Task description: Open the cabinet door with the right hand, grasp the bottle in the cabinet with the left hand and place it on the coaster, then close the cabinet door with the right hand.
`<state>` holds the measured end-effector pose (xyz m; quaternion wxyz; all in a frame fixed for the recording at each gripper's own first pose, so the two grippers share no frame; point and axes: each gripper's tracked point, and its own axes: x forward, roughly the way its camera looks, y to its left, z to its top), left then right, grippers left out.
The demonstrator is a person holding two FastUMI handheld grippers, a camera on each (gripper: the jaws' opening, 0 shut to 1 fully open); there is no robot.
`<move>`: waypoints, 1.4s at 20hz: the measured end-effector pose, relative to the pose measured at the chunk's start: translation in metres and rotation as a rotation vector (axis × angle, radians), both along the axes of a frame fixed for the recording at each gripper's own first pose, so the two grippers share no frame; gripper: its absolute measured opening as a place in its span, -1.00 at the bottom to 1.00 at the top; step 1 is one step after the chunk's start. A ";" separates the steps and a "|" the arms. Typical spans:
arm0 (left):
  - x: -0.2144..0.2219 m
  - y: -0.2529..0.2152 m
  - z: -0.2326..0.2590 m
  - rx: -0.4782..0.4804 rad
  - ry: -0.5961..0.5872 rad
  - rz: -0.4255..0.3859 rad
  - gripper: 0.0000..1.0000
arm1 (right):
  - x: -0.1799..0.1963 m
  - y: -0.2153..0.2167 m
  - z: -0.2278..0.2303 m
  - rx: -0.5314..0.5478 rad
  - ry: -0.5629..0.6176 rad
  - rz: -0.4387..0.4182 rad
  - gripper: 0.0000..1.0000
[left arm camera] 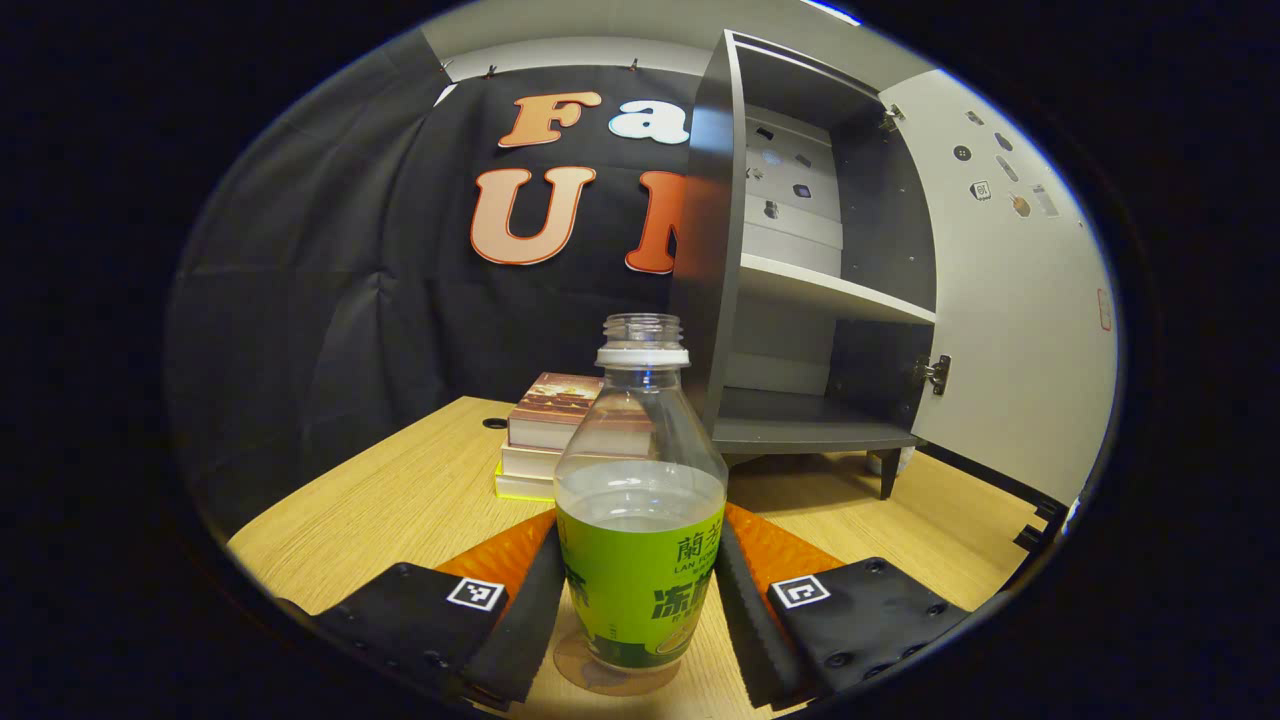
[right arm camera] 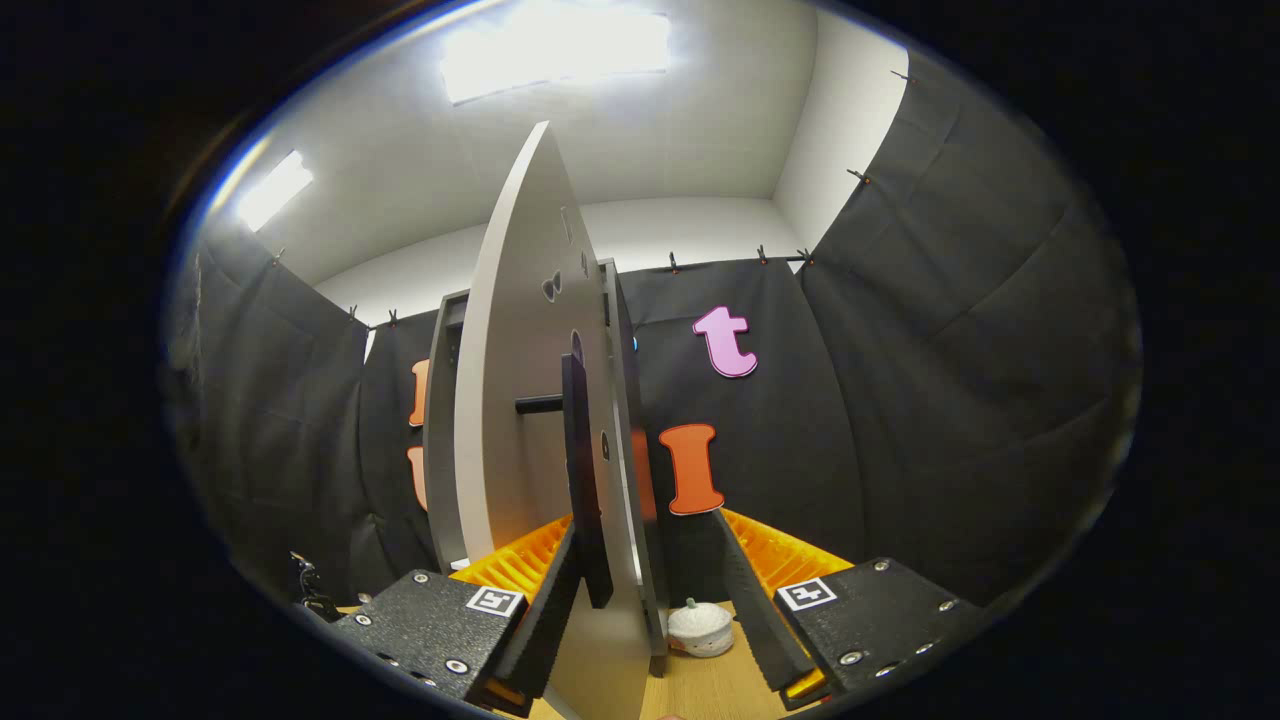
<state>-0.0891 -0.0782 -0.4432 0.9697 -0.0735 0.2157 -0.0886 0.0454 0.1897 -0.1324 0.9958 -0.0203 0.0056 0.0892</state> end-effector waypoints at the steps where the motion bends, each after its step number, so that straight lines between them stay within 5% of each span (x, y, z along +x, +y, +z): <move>1: -0.001 0.000 -0.002 0.003 -0.002 -0.004 0.64 | -0.001 0.000 -0.001 0.002 0.001 0.002 0.56; 12: -0.012 -0.006 -0.011 0.121 -0.090 -0.034 0.70 | -0.001 0.001 0.001 0.019 -0.019 0.014 0.56; 28: -0.019 0.008 0.065 0.201 -0.160 0.004 0.80 | -0.009 0.000 0.003 -0.031 -0.021 -0.001 0.56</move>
